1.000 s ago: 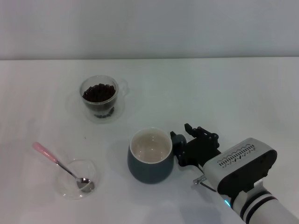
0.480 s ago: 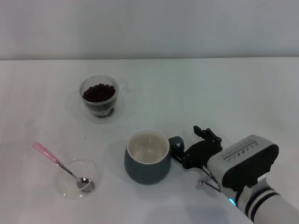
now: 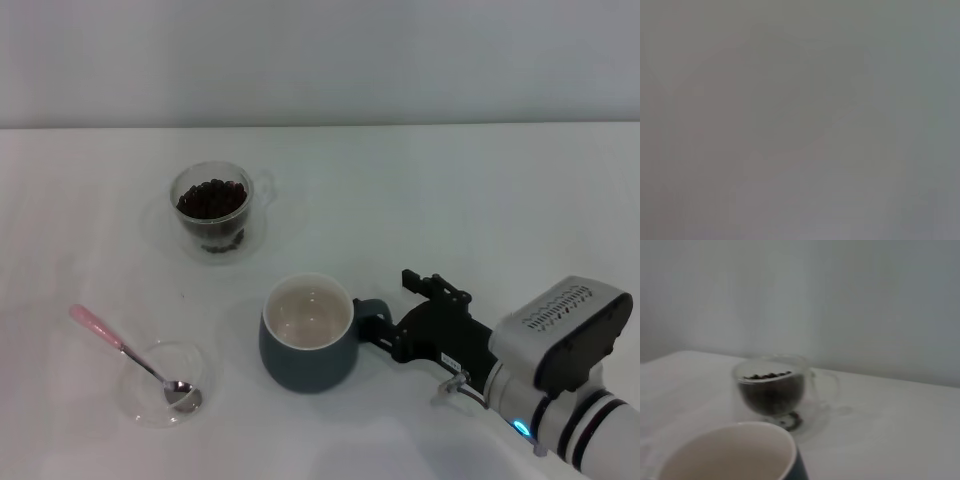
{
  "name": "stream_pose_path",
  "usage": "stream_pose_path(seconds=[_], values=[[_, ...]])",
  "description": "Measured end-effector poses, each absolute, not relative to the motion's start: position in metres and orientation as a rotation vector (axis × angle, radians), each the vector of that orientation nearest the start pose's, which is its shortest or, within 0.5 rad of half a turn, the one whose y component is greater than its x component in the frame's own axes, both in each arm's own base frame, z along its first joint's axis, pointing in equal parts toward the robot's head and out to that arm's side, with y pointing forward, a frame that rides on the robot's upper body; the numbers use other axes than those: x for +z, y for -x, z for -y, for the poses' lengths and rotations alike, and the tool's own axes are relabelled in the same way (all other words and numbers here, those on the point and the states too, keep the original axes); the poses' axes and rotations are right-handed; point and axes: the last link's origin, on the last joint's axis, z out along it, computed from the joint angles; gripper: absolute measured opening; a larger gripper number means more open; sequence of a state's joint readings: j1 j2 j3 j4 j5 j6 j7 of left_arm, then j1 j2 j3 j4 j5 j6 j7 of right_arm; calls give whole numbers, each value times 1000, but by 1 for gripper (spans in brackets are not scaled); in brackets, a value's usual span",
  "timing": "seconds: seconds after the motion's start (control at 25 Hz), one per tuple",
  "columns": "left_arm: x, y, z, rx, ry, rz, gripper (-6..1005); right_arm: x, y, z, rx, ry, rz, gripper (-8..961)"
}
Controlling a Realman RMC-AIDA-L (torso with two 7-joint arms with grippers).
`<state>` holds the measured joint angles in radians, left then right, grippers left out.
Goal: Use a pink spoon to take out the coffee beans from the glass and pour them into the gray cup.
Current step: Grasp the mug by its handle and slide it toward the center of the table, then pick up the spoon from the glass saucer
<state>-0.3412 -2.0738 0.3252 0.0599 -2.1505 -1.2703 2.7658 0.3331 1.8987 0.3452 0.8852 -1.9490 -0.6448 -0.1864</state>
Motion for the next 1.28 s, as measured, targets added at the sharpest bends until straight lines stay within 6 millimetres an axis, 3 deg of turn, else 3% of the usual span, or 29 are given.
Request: stream_pose_path(seconds=[0.84,1.04,1.28], values=[[40,389,-289,-701,1364,655,865,-97,-284,-252,587,2285,-849,828],[40,389,-290,-699,1365,657,862,-71,-290,-238,767,2263,-858,828],[40,388,-291,-700,1369,654,859,-24,-316,-221,1065,2161,-814,828]])
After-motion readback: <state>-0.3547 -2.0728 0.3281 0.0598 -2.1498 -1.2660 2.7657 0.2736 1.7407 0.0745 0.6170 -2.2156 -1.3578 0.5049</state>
